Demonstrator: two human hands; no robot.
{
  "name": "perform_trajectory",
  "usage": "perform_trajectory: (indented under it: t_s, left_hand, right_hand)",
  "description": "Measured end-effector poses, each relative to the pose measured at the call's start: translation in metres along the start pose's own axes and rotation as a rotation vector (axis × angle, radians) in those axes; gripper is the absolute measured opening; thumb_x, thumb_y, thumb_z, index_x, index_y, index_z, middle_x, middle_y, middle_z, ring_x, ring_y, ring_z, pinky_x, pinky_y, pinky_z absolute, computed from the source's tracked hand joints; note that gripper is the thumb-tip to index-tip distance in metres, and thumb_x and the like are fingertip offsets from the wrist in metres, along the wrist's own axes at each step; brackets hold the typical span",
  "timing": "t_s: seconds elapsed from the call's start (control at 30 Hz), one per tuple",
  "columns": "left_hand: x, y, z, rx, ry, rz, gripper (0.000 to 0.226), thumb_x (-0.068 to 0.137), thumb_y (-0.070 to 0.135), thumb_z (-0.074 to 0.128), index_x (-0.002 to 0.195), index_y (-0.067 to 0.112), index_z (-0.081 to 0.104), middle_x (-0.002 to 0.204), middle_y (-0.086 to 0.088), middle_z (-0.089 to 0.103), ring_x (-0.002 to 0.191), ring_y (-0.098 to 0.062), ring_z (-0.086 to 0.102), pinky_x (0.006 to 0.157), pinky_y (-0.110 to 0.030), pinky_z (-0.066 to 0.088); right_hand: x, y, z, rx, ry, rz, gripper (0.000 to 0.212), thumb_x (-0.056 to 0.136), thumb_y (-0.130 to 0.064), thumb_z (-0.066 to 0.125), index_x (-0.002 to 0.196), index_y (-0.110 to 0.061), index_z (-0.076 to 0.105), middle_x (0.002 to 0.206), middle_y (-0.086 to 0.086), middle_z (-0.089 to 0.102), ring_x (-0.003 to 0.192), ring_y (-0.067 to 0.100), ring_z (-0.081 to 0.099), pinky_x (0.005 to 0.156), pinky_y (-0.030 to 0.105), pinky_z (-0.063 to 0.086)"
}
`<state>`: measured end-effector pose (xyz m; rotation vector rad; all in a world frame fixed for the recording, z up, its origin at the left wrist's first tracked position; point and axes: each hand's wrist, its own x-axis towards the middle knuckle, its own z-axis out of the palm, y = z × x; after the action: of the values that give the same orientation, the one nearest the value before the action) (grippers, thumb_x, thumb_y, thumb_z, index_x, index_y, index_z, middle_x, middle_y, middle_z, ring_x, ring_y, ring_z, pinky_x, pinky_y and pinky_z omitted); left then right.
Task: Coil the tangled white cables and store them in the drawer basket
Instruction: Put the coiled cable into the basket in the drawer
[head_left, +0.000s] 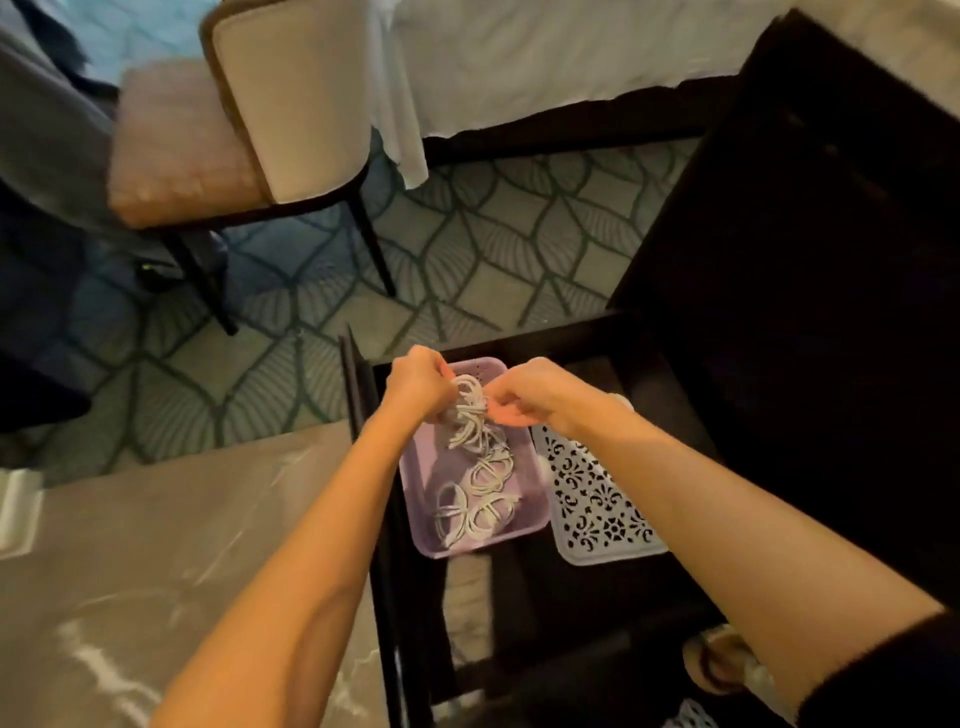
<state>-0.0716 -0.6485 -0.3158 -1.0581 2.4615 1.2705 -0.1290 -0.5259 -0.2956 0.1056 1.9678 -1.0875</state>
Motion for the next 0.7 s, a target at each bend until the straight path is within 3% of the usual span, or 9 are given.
perform_trajectory:
  t_s: [0.03,0.1,0.17,0.2,0.27,0.33,0.5,0.7]
  left_hand:
    - [0.006,-0.007,0.006,0.027,-0.001,-0.014,0.008,0.076,0.004,0.062,0.073,0.009,0.066,0.090,-0.019,0.065,0.085,-0.031,0.067,0.073,-0.040,0.058]
    - [0.019,-0.022,0.020,0.084,-0.014,-0.046,0.019,0.079,0.003,0.056,0.094,-0.002,0.067,0.099,-0.023,0.066,0.092,-0.033,0.065,0.078,-0.037,0.056]
    - [0.026,-0.032,0.030,0.147,-0.055,-0.100,0.028,0.082,0.001,0.053,0.108,-0.008,0.060,0.108,-0.023,0.063,0.099,-0.033,0.062,0.079,-0.034,0.052]
    - [0.029,-0.037,0.034,0.169,-0.073,-0.117,0.030,0.083,0.001,0.053,0.111,-0.008,0.057,0.112,-0.023,0.062,0.103,-0.034,0.060,0.079,-0.034,0.049]
    - [0.033,-0.043,0.042,0.181,-0.083,-0.147,0.031,0.087,0.003,0.052,0.116,-0.008,0.053,0.116,-0.024,0.058,0.108,-0.035,0.056,0.082,-0.035,0.046]
    - [0.038,-0.049,0.049,0.193,-0.083,-0.176,0.033,0.089,0.006,0.051,0.120,-0.006,0.049,0.121,-0.023,0.054,0.111,-0.036,0.053,0.087,-0.035,0.044]
    - [0.050,-0.055,0.059,0.132,-0.051,-0.207,0.028,0.089,0.005,0.053,0.114,-0.008,0.055,0.117,-0.024,0.058,0.110,-0.037,0.054,0.087,-0.036,0.043]
    - [0.058,-0.062,0.068,0.216,-0.065,-0.274,0.033,0.089,0.009,0.054,0.120,-0.003,0.053,0.123,-0.023,0.055,0.111,-0.036,0.055,0.093,-0.039,0.048]
  right_hand:
    - [0.006,0.005,0.001,-0.003,-0.003,0.025,0.013,0.087,0.005,0.052,0.087,-0.001,0.063,0.065,0.011,0.054,0.048,0.012,0.052,0.038,0.016,0.041]
    - [0.019,0.015,0.004,-0.003,-0.016,0.080,0.015,0.091,0.002,0.047,0.100,0.001,0.059,0.064,0.008,0.047,0.051,0.012,0.045,0.038,0.015,0.033]
    - [0.030,0.024,0.006,0.005,-0.013,0.137,0.015,0.094,0.001,0.044,0.101,0.000,0.057,0.064,0.007,0.044,0.049,0.011,0.040,0.040,0.016,0.031]
    - [0.034,0.028,0.006,0.005,-0.001,0.162,0.016,0.094,0.000,0.045,0.105,0.000,0.057,0.066,0.008,0.049,0.050,0.011,0.042,0.044,0.017,0.038]
    - [0.040,0.035,0.005,-0.014,0.014,0.181,0.020,0.094,-0.002,0.047,0.110,0.004,0.057,0.087,0.015,0.065,0.060,0.015,0.054,0.068,0.025,0.053]
    - [0.044,0.040,0.003,-0.039,-0.002,0.179,0.024,0.095,-0.004,0.048,0.116,0.004,0.055,0.105,0.020,0.065,0.079,0.021,0.064,0.081,0.030,0.054]
    - [0.052,0.046,0.004,-0.046,-0.022,0.181,0.025,0.096,-0.006,0.047,0.117,0.005,0.054,0.107,0.019,0.067,0.091,0.024,0.066,0.077,0.028,0.055]
    - [0.059,0.048,0.007,-0.017,-0.054,0.205,0.027,0.097,-0.009,0.045,0.121,0.002,0.054,0.107,0.018,0.067,0.096,0.024,0.066,0.080,0.028,0.054]
